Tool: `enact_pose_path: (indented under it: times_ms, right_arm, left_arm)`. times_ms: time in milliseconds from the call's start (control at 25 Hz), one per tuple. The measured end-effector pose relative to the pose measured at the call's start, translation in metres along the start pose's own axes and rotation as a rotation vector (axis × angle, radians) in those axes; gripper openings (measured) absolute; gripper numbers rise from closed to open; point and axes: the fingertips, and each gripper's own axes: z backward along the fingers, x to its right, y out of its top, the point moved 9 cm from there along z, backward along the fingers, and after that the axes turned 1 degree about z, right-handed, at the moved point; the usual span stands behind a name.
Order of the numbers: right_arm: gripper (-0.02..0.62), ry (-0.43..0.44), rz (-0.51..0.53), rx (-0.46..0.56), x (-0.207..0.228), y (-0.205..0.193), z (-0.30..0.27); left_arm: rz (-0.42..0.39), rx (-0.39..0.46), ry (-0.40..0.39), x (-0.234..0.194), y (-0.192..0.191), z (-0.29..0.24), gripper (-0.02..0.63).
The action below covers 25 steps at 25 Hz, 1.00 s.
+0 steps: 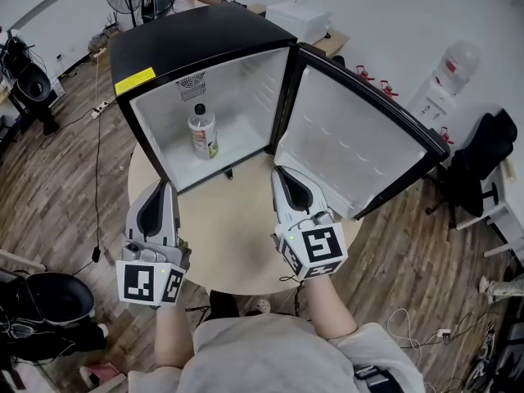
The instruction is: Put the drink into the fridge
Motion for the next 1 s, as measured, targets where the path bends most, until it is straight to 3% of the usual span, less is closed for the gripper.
enact_pose_path:
  times_ms: [1000]
  right_arm:
    - [0.011,-0.038,-0.020,0.037,0.030,0.007,0.065]
  left_arm:
    - [-0.003,-0.001,-0.058,0.064,0.004,0.001,0.006]
